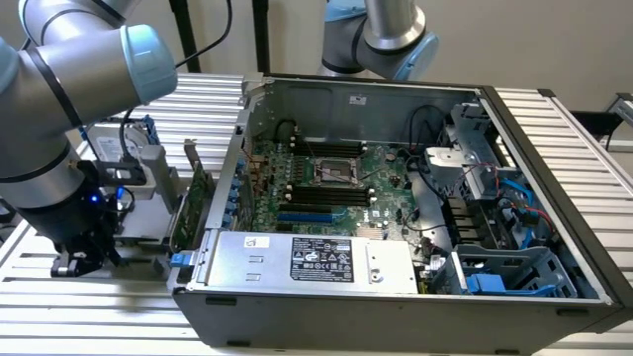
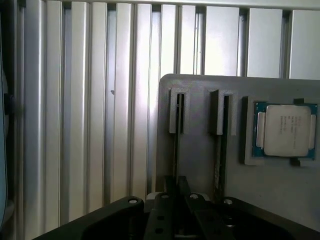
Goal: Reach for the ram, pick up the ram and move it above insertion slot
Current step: 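Pick up the ram and move it above insertion slot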
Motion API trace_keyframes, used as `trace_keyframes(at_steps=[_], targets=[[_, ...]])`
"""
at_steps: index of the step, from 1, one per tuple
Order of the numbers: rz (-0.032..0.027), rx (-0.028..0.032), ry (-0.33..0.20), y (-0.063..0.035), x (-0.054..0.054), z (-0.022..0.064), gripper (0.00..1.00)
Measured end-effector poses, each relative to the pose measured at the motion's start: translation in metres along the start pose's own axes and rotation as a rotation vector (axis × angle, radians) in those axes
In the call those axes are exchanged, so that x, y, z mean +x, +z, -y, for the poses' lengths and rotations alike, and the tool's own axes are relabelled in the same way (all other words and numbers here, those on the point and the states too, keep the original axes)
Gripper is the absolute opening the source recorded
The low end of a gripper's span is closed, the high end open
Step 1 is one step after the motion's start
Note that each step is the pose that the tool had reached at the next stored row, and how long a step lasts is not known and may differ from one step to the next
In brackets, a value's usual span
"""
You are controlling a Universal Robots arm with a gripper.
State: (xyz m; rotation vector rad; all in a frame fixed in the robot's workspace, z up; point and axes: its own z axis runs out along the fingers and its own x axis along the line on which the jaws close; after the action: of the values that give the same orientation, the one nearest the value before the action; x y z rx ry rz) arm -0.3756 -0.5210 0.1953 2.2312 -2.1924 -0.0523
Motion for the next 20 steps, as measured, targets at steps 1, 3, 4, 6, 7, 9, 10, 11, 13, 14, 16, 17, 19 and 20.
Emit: trace_keyframes(at_steps=[1, 3, 4, 6, 7, 9, 10, 11, 13, 14, 16, 17, 19, 20], targets=[[0.0000, -0.0003, 0.000, -0.0012, 0.000, 0.0001, 0.14], [-0.0001, -0.0009, 0.000, -0.0040, 0.000, 0.0002, 0.14], [-0.0001, -0.0011, 0.000, -0.0056, 0.000, 0.0003, 0.14], [0.0000, -0.0017, 0.000, -0.0094, 0.000, 0.0005, 0.14], [0.0000, -0.0023, 0.000, -0.0119, 0.000, 0.0007, 0.14], [0.0000, -0.0031, 0.000, -0.0177, -0.001, 0.0011, 0.14], [0.0000, -0.0040, 0.000, -0.0218, -0.001, 0.0014, 0.14], [0.0000, -0.0050, 0.000, -0.0263, -0.001, 0.0017, 0.14], [0.0001, -0.0069, 0.000, -0.0356, -0.001, 0.0026, 0.14], [0.0000, -0.0078, 0.000, -0.0402, -0.001, 0.0033, 0.14], [0.0002, -0.0086, 0.000, -0.0494, -0.001, 0.0050, 0.14], [0.0001, -0.0089, 0.000, -0.0539, -0.001, 0.0059, 0.14], [0.0001, -0.0093, 0.000, -0.0630, -0.001, 0.0082, 0.14], [0.0001, -0.0093, -0.001, -0.0676, -0.002, 0.0096, 0.14]])
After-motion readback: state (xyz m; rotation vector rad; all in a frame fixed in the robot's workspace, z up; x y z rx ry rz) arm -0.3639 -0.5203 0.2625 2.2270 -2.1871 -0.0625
